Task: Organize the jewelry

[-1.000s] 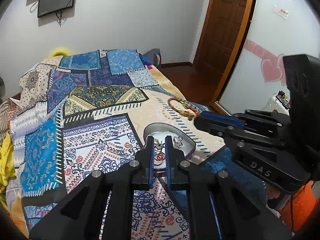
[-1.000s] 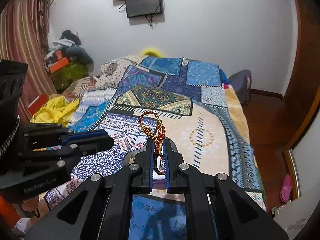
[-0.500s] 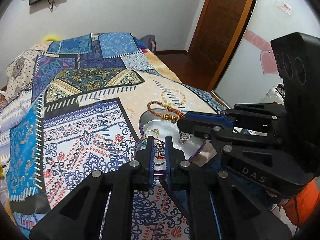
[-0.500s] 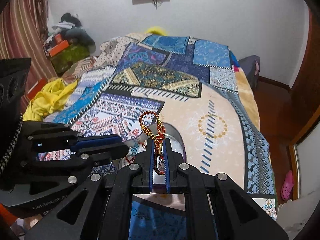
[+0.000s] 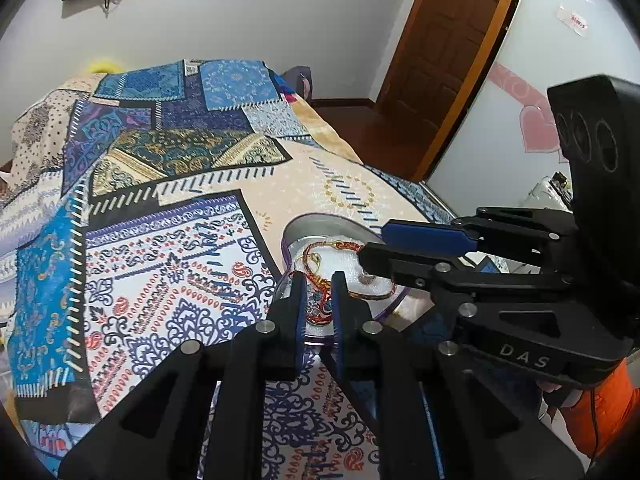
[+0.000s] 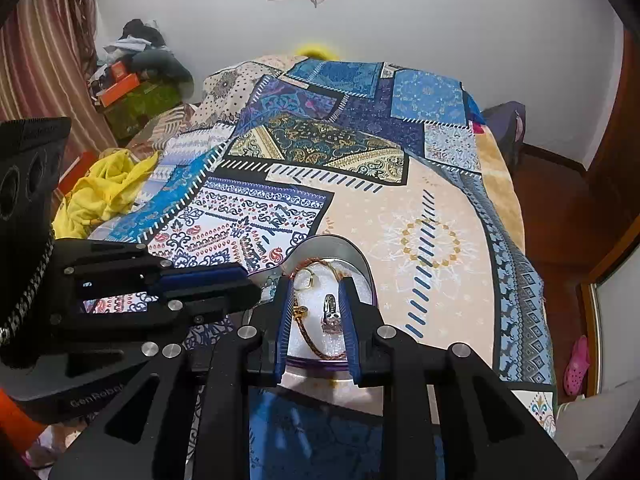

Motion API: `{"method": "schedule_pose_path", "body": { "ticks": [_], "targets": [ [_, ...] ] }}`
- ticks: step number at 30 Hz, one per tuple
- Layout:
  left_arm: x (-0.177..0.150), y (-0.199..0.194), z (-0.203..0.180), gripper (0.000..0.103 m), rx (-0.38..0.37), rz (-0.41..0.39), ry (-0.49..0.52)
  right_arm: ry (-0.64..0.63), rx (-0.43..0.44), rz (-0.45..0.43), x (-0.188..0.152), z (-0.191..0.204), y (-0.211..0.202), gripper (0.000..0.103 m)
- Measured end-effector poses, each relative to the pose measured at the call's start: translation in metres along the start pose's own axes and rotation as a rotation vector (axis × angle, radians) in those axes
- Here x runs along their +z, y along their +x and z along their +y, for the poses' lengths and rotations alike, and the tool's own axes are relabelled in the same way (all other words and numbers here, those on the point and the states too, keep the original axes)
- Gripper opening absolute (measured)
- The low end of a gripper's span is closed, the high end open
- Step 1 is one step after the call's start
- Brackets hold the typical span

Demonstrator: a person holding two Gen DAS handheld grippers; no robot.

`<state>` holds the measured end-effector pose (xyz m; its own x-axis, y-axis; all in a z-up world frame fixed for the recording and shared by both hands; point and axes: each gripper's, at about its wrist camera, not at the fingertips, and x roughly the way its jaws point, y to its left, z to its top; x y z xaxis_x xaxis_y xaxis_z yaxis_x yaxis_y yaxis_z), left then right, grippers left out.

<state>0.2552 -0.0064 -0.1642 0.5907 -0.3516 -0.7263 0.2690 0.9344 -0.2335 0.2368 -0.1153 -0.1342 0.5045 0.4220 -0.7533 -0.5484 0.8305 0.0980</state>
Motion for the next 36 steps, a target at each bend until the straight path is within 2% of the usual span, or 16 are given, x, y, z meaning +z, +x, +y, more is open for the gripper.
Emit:
{"method": "schedule_pose_path", "body": {
  "ticks": [6, 9, 15, 23, 27, 29, 31, 32, 33, 34, 36],
  "targets": [
    [0.002, -0.032, -0.006, 0.013, 0.062, -0.068, 0.006, 0.014, -0.034, -0.082, 0.003, 0.002, -0.033, 0.021],
    [0.005, -0.058, -0.013, 0.013, 0.106, -0.123, 0.026, 0.025, -0.049, -0.156, 0.005, 0.005, -0.062, 0.021],
    [0.007, -0.132, -0.050, 0.013, 0.217, -0.308, 0.101, 0.042, -0.084, -0.343, 0.005, 0.023, -0.132, 0.021],
    [-0.011, -0.221, -0.094, 0.015, 0.245, -0.530, 0.121, 0.025, -0.144, -0.617, -0.025, 0.069, -0.222, 0.021],
    [-0.027, -0.249, -0.107, 0.037, 0.256, -0.615, 0.117, 0.000, -0.171, -0.705, -0.038, 0.089, -0.247, 0.021],
    [-0.034, -0.261, -0.113, 0.043, 0.276, -0.648, 0.120, -0.002, -0.176, -0.721, -0.041, 0.094, -0.252, 0.022],
    [-0.040, -0.267, -0.115, 0.054, 0.286, -0.663, 0.122, 0.007, -0.195, -0.735, -0.042, 0.097, -0.252, 0.030],
    [-0.043, -0.271, -0.116, 0.059, 0.288, -0.670, 0.122, 0.015, -0.206, -0.742, -0.043, 0.098, -0.251, 0.042],
    [-0.046, -0.273, -0.117, 0.069, 0.288, -0.678, 0.119, 0.024, -0.217, -0.750, -0.043, 0.098, -0.249, 0.054],
    [-0.049, -0.277, -0.118, 0.078, 0.287, -0.689, 0.116, 0.036, -0.230, -0.758, -0.045, 0.098, -0.248, 0.059],
    [-0.054, -0.279, -0.119, 0.089, 0.289, -0.701, 0.115, 0.049, -0.244, -0.765, -0.048, 0.101, -0.249, 0.077]
  ]
}}
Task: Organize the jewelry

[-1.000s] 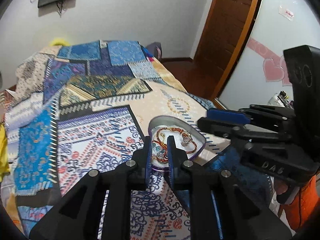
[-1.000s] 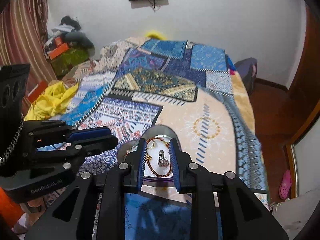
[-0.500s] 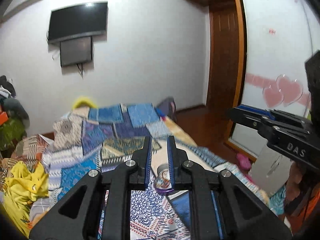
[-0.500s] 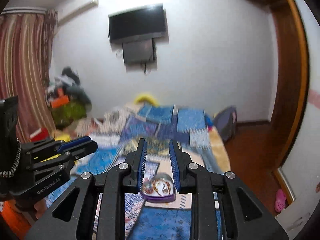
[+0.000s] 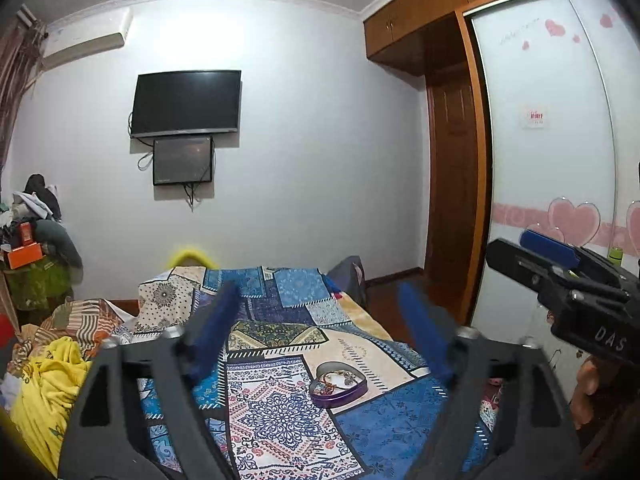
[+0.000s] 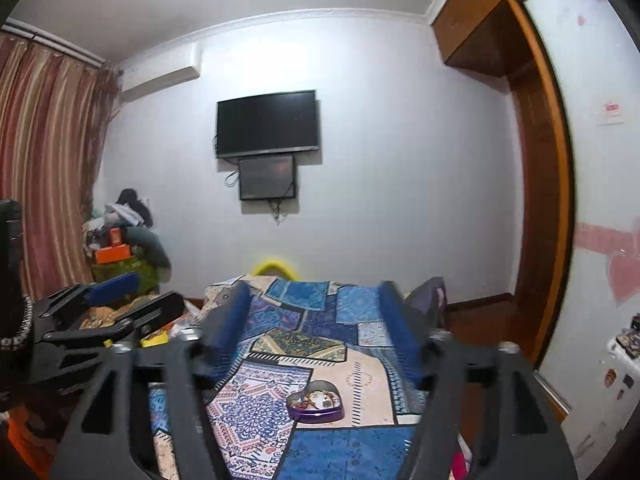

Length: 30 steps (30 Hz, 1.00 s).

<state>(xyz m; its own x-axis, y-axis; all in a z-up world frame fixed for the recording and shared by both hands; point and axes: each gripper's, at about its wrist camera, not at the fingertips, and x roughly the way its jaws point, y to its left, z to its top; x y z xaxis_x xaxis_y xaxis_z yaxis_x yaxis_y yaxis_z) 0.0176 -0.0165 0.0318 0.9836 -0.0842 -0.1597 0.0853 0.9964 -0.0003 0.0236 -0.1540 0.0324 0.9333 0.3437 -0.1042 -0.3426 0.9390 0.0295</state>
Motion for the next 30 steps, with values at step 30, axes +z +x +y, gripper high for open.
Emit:
{"method": "schedule_pose_path", "body": {
  "ticks": [30],
  "targets": [
    [-0.011, -0.013, 0.002, 0.102, 0.020, 0.013, -0.043, -0.028, -0.060, 0.021, -0.010, 0.000, -0.022, 0.093]
  ]
}}
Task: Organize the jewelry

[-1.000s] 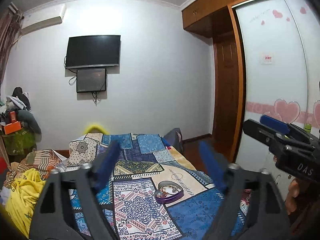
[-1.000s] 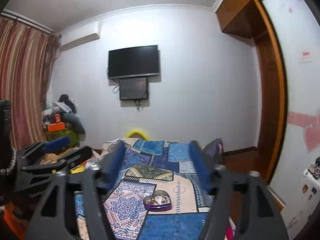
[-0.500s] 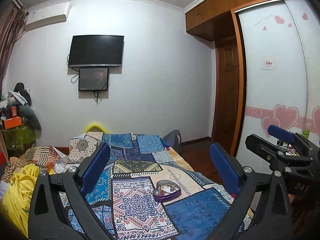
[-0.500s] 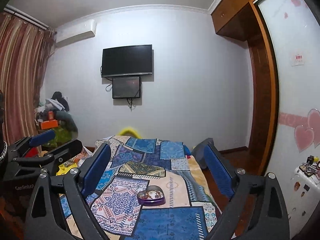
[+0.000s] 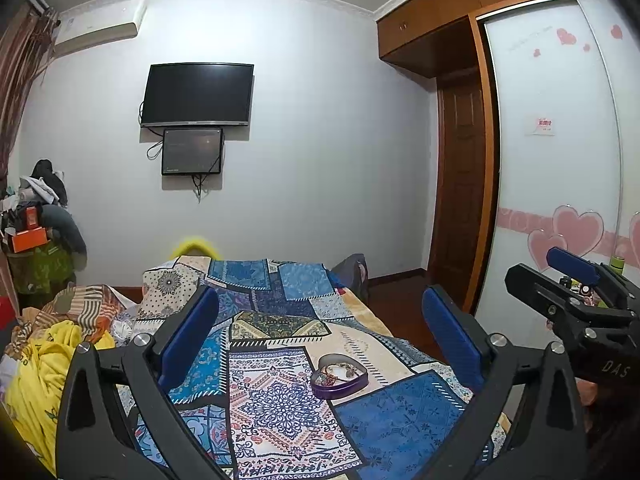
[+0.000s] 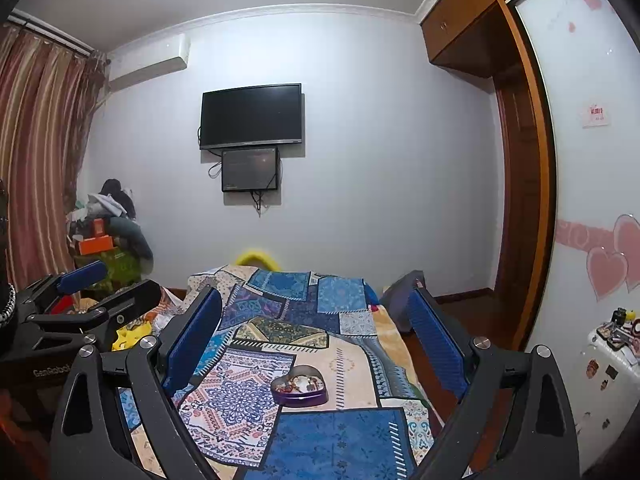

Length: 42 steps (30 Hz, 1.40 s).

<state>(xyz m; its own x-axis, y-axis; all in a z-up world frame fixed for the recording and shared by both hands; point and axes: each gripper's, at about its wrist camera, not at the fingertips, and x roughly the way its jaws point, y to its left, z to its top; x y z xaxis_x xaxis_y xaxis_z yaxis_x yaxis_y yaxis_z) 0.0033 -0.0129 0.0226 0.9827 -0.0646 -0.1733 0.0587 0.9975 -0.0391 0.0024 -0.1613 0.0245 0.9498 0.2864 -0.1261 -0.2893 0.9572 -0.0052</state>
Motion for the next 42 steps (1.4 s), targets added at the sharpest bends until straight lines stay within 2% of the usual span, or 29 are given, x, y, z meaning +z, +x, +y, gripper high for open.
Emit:
{"method": "schedule_pose_path", "body": {
  "ticks": [42],
  "targets": [
    [0.0001, 0.0056, -0.0003, 0.103, -0.027, 0.030, -0.025, 0.011, -0.011, 0.013, 0.0047, -0.0044, 0.0007, 0.093]
  ]
}}
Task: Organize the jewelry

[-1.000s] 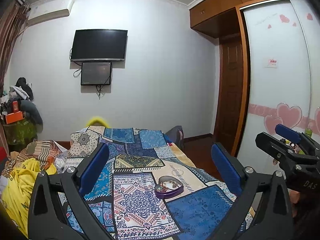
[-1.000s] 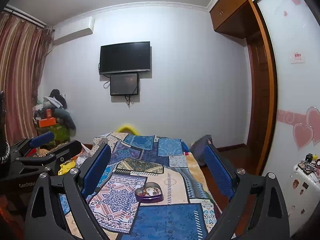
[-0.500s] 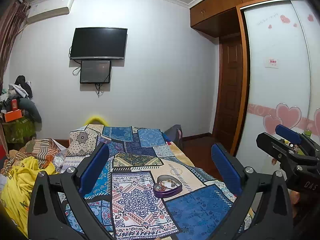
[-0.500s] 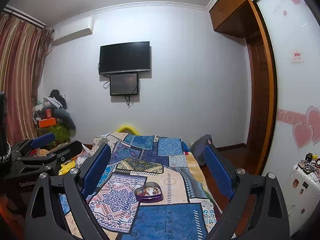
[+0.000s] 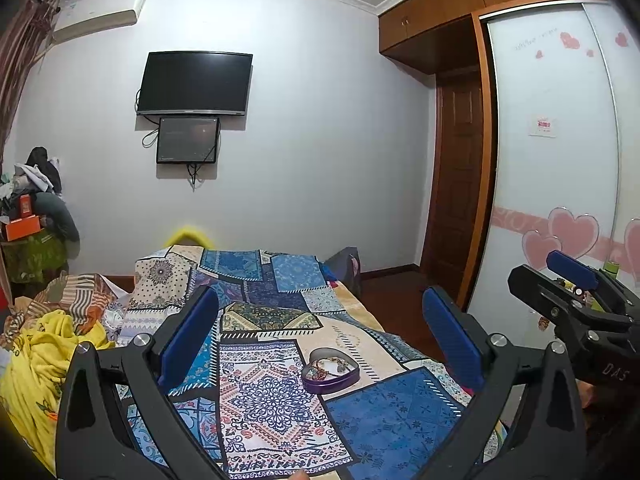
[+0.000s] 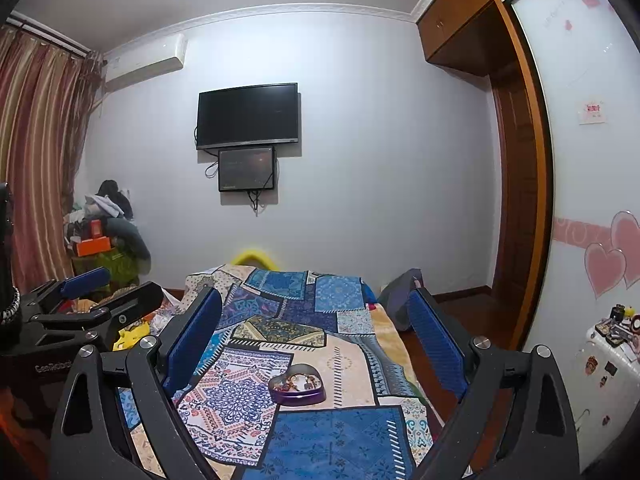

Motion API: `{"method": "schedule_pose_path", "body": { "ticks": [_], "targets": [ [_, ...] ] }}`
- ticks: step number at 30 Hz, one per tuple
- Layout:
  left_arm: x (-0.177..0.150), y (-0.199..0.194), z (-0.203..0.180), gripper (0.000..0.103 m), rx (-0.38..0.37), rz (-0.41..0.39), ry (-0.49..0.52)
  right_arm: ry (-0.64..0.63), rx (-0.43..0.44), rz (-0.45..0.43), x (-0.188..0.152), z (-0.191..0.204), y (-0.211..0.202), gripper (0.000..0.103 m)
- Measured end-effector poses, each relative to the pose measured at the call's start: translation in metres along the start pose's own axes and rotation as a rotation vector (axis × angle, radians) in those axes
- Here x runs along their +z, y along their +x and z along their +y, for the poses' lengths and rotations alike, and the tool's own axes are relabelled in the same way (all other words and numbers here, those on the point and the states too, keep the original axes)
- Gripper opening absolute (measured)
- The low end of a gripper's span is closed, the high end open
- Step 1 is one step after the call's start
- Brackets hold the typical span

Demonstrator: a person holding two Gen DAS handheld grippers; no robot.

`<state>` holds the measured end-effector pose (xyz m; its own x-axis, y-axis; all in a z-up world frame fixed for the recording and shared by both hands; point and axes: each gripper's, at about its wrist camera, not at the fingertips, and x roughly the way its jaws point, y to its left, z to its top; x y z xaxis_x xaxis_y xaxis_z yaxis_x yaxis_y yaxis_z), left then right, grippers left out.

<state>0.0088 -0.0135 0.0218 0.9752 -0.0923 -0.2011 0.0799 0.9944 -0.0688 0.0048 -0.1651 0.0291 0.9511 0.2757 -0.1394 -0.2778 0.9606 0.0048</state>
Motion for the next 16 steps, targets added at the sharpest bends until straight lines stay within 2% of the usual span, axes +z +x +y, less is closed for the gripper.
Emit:
{"method": "schedule_pose_path", "body": {
  "ticks": [16],
  "targets": [
    [-0.0006, 0.0052, 0.0032, 0.103, -0.003, 0.007, -0.002, 0.005, -0.006, 0.024, -0.0012, -0.0019, 0.0083, 0.093]
  ]
}}
